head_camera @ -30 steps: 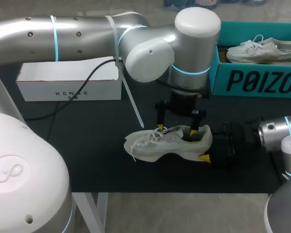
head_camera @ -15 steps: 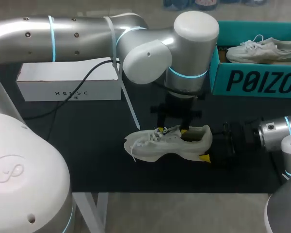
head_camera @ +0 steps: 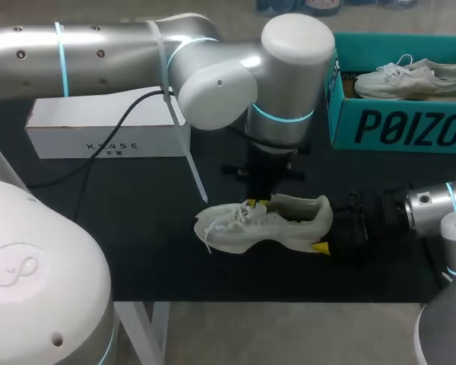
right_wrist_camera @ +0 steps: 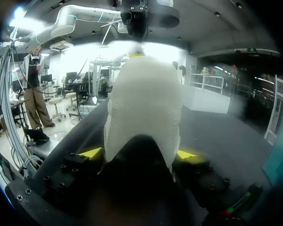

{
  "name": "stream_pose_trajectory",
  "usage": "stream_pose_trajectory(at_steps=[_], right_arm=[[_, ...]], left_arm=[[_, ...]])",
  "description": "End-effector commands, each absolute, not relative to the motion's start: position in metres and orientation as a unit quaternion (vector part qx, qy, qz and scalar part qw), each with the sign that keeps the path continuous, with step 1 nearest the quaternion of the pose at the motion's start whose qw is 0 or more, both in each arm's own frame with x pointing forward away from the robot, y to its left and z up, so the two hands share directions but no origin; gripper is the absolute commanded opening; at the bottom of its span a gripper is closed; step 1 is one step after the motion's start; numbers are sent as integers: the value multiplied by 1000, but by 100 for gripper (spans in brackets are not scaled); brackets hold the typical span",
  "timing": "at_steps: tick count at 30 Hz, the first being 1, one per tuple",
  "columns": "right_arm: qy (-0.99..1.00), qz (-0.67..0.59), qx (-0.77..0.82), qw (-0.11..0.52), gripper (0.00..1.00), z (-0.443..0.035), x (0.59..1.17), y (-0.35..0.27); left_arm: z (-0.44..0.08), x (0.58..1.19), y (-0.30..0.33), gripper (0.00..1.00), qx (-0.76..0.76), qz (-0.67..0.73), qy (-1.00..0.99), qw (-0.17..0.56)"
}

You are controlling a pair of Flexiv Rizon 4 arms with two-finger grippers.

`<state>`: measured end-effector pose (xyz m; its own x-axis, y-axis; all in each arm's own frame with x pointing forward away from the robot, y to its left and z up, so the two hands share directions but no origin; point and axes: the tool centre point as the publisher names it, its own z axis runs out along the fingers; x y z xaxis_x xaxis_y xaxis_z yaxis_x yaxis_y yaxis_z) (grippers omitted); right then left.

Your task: Take the shoe out of the shoebox, open the shoe tongue, remove and reinsert the insole, then place the shoe into the shoebox

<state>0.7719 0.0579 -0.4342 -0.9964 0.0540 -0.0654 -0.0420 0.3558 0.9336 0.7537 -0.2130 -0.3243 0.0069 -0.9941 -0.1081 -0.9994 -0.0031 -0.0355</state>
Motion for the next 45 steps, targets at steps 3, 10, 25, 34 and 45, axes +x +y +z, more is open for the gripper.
stream_pose_trajectory(at_steps=[3, 10, 25, 34, 45], right_arm=[[823, 567, 5, 44, 0, -437, 772, 60], [823, 567, 5, 44, 0, -437, 772, 60], [823, 567, 5, 44, 0, -437, 772, 60], [823, 567, 5, 44, 0, -437, 772, 60], [823, 567, 5, 44, 0, -437, 772, 60]], left_arm=[[-315, 761, -176, 0, -725, 13, 687, 53], [-316, 762, -143, 0, -749, 13, 661, 46], [-306, 765, -161, 100, -728, -5, 685, 21], [-248, 786, -186, 100, -543, -19, 834, 102], [-230, 749, -191, 100, -73, -42, 991, 99]])
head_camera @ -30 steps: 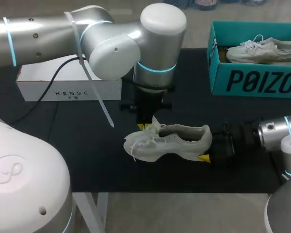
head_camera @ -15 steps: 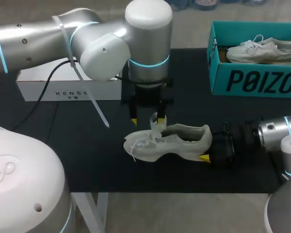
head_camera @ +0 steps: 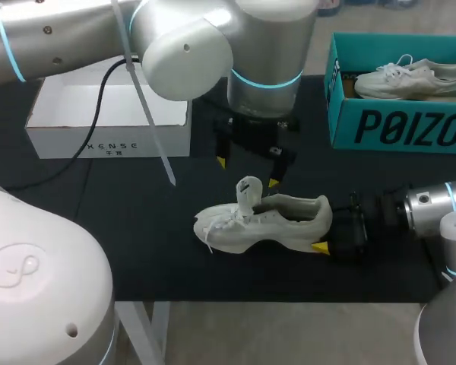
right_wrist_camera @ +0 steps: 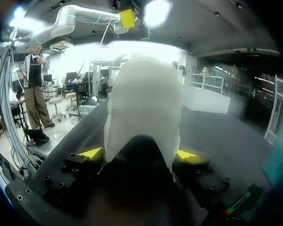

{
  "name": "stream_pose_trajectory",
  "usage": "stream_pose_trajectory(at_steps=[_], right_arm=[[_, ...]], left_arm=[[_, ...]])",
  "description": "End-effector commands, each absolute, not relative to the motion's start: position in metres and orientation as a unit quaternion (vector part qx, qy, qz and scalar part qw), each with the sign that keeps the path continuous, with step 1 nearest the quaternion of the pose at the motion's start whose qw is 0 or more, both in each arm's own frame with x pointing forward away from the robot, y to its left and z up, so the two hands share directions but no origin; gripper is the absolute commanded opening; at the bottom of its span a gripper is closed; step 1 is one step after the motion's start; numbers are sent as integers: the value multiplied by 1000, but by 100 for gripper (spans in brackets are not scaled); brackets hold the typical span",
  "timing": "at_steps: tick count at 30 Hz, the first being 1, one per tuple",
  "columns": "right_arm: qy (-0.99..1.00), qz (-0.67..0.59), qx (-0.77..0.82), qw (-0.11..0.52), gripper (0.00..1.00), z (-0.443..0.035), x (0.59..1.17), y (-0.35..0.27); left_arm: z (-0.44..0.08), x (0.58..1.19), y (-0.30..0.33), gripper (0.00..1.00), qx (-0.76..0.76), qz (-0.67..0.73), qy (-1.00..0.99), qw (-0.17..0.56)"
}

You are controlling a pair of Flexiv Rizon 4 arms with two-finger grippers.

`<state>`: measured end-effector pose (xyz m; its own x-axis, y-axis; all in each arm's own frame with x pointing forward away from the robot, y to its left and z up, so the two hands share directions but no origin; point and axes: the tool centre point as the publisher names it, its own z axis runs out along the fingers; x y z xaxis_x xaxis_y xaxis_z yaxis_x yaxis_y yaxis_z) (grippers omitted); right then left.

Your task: Take the shoe out of the shoebox, open the shoe tongue, remove and reinsert the insole, then place the shoe into the shoebox

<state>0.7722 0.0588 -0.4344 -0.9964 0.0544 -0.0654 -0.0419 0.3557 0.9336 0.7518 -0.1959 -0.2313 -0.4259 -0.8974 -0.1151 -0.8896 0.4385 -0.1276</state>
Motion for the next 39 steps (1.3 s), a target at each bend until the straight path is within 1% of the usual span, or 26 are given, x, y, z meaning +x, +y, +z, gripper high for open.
stream_pose_trajectory(at_steps=[1, 11, 13, 15, 18, 19, 21, 28, 29, 30, 31, 39], right_arm=[[823, 567, 5, 44, 0, -437, 772, 60], [823, 567, 5, 44, 0, -437, 772, 60], [823, 567, 5, 44, 0, -437, 772, 60], [823, 567, 5, 44, 0, -437, 772, 60], [823, 567, 5, 44, 0, -437, 772, 60], [823, 567, 5, 44, 0, -437, 772, 60], [823, 567, 5, 44, 0, -437, 772, 60], [823, 567, 5, 44, 0, -437, 772, 60], [823, 567, 5, 44, 0, -437, 772, 60], [823, 567, 5, 44, 0, -437, 772, 60], [823, 567, 5, 44, 0, -437, 772, 60], [823, 567, 5, 44, 0, -437, 772, 60]], left_arm=[[-230, 749, -191, 100, -73, -42, 991, 99], [-230, 749, -191, 100, -73, -42, 991, 99], [-228, 750, -189, 100, 33, -16, 994, 100], [-225, 750, -190, 100, 104, -2, 986, 128], [-226, 751, -194, 100, 188, 5, 974, 127], [-228, 750, -196, 100, 217, -3, 969, 116], [-231, 748, -200, 100, 250, -6, 962, 108], [-252, 741, -214, 100, 282, -1, 954, 102], [-258, 741, -215, 85, 278, -2, 956, 95], [-262, 741, -216, 10, 277, -12, 957, 85], [-267, 741, -216, 0, 270, -5, 959, 86], [-282, 745, -228, 0, 219, 2, 972, 83]])
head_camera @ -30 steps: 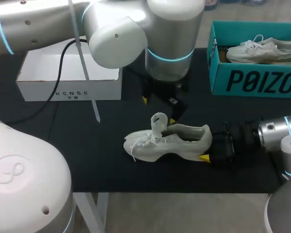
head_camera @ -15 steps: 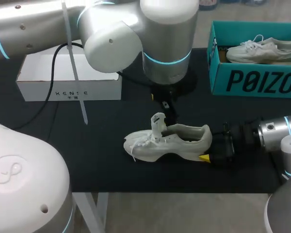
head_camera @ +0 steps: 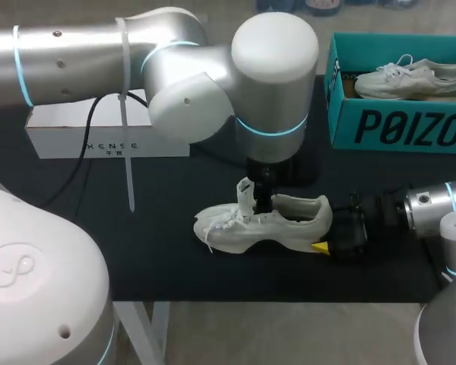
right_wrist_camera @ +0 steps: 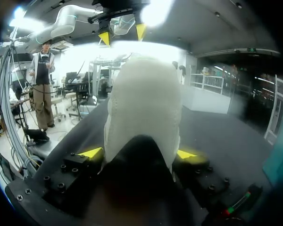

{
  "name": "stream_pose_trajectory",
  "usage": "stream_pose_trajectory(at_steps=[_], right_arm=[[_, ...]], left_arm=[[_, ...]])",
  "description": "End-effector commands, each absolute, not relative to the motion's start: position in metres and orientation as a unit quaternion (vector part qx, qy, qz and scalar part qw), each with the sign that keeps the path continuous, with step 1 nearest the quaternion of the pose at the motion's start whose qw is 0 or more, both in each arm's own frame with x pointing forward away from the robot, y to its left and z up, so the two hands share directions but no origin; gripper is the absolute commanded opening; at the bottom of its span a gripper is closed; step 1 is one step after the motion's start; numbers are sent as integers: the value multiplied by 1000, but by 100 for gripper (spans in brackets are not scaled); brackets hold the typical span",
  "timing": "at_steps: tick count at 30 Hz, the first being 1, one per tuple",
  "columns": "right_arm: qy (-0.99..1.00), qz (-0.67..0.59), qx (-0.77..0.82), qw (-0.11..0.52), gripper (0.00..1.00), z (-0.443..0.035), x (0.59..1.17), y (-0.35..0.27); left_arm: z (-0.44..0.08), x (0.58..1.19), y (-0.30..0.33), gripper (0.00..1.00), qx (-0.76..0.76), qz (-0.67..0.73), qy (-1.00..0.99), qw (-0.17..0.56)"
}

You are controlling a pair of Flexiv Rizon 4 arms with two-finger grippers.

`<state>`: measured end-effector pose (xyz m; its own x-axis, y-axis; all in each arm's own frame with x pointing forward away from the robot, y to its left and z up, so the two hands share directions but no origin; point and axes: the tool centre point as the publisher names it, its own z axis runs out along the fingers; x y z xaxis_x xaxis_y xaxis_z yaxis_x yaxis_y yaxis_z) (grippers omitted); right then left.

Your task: Take the shoe out of the shoebox, open the shoe tongue, remove and reinsert the insole, then place the shoe into the shoebox

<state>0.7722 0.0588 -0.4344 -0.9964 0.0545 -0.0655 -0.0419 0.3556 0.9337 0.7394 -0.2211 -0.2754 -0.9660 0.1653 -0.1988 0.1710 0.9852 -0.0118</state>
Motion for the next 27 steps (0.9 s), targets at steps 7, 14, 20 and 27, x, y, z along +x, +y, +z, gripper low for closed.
stream_pose_trajectory(at_steps=[7, 14, 20, 27], right_arm=[[823, 567, 5, 44, 0, -437, 772, 60], [823, 567, 5, 44, 0, -437, 772, 60], [823, 567, 5, 44, 0, -437, 772, 60], [823, 567, 5, 44, 0, -437, 772, 60]], left_arm=[[-291, 757, -240, 0, 210, -11, 974, 83], [-307, 773, -244, 0, 195, -12, 977, 88], [-327, 780, -249, 0, 177, -7, 980, 93], [-352, 775, -258, 0, 169, -6, 982, 87]])
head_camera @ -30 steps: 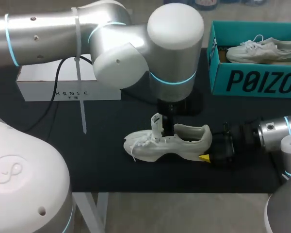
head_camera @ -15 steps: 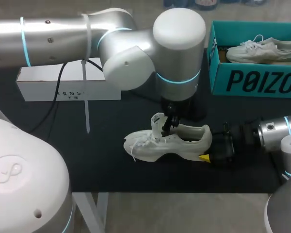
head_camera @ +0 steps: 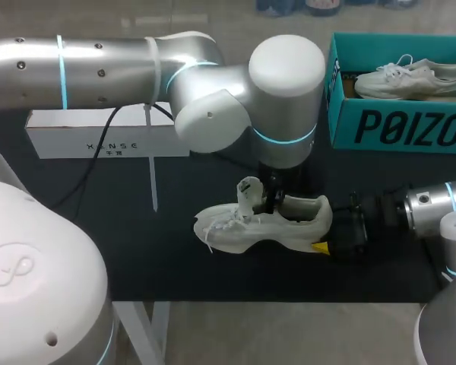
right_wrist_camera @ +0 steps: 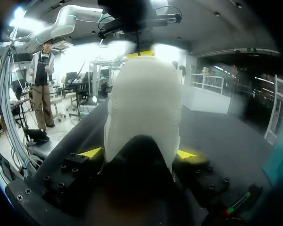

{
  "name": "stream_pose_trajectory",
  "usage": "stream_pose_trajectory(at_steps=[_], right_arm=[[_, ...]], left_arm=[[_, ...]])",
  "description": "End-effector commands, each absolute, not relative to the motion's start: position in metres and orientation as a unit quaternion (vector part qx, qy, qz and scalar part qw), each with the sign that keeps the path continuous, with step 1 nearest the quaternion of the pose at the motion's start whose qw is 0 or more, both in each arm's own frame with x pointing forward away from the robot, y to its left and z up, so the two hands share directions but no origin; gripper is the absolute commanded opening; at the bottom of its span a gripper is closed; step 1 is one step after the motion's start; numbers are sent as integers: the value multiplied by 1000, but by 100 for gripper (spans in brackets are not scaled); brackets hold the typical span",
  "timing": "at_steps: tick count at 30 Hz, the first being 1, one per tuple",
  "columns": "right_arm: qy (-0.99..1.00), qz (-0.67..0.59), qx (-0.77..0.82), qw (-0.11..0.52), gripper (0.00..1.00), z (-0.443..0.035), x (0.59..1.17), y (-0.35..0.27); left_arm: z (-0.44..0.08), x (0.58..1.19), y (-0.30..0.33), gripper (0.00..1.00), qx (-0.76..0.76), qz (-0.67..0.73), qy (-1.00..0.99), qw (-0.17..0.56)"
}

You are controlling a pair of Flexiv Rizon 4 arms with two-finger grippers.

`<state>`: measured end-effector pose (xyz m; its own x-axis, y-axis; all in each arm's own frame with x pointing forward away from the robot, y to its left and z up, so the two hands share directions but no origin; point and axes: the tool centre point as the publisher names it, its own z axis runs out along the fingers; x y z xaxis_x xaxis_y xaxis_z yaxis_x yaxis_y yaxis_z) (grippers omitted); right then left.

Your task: Take the shoe out of the shoebox, open the shoe tongue, remove and reinsert the insole, then place the shoe into the shoebox

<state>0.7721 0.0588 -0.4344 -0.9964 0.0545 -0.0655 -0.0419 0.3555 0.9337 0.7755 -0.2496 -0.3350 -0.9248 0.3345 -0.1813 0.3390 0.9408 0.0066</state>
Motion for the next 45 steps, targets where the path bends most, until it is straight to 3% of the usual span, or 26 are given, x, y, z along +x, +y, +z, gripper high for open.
stream_pose_trajectory(at_steps=[1, 27, 28, 29, 33, 37, 45], right_arm=[[823, 567, 5, 44, 0, -437, 772, 60], [823, 567, 5, 44, 0, -437, 772, 60], [823, 567, 5, 44, 0, -437, 772, 60], [823, 567, 5, 44, 0, -437, 772, 60], [823, 567, 5, 44, 0, -437, 772, 60], [823, 567, 5, 44, 0, -437, 772, 60], [823, 567, 5, 44, 0, -437, 772, 60]], left_arm=[[-355, 773, -259, 0, 168, -6, 982, 86], [-380, 752, -263, 0, 147, 6, 989, 27], [-380, 752, -263, 2, 146, 9, 989, 26], [-381, 753, -263, 13, 146, 9, 989, 25], [-381, 754, -262, 26, 148, 11, 989, 24], [-383, 756, -263, 30, 150, 13, 988, 24], [-396, 764, -263, 28, 150, 11, 988, 27]])
